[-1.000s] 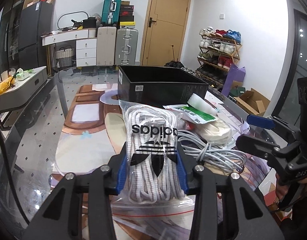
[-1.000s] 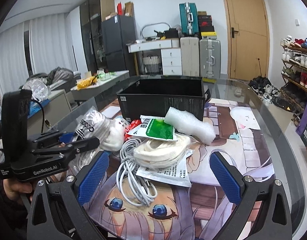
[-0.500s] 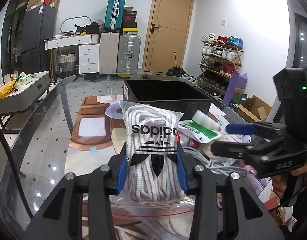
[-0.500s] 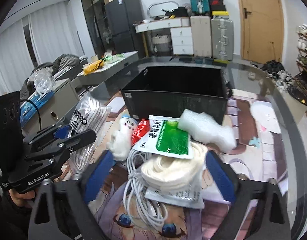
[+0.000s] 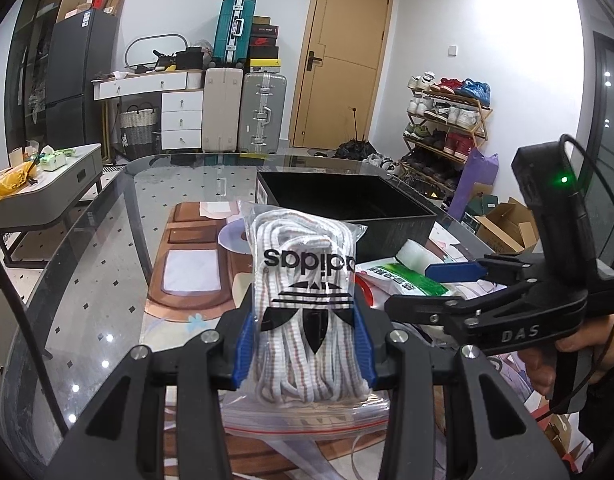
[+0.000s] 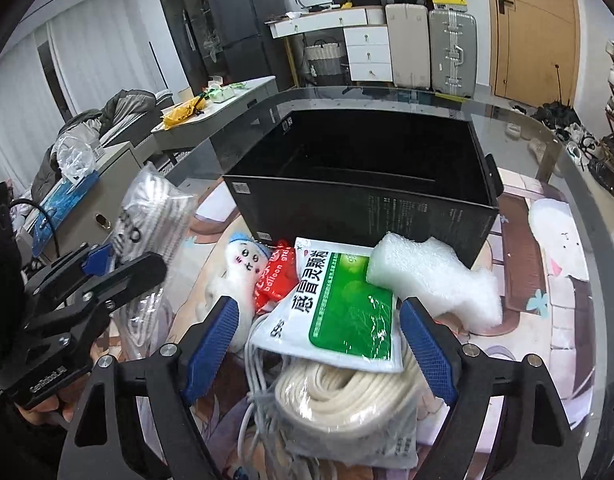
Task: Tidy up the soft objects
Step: 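Grasp the green medicine packet with the right gripper while left holds lace bag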
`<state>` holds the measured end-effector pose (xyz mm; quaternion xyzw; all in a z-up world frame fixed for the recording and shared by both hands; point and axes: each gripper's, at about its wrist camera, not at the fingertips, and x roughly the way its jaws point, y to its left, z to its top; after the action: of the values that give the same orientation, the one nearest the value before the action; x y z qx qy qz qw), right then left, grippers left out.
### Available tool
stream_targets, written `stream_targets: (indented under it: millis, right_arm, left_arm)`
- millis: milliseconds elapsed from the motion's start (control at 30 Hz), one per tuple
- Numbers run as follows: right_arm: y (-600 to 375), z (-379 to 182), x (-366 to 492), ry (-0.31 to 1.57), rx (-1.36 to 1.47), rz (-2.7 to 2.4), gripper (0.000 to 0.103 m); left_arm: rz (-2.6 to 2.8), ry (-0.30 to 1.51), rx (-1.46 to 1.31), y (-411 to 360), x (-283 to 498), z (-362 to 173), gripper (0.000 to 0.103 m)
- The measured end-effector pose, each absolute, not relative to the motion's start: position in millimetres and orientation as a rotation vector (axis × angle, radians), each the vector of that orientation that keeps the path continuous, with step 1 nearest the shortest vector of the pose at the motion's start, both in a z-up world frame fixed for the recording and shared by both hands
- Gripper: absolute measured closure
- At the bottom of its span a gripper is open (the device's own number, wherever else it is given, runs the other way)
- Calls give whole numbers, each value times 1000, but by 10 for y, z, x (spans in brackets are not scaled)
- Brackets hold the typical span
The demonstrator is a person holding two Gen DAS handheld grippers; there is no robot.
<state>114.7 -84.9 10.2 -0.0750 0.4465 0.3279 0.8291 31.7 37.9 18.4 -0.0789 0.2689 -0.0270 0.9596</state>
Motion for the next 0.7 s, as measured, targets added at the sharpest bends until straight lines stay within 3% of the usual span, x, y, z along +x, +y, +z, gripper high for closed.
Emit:
stream_targets:
  millis: [333, 533, 700]
  right_arm:
    - [-851, 37, 1252, 956, -136, 668, 42]
    - [-924, 87, 1160, 920, -142, 674, 49]
    - [-980, 165, 1064, 894, -138, 694, 50]
  left_arm:
    - [-47, 547, -165, 393, 345, 188, 63]
    - [-46, 547, -162, 393, 333, 184, 63]
    - [-43, 545, -158, 398, 335, 189, 63]
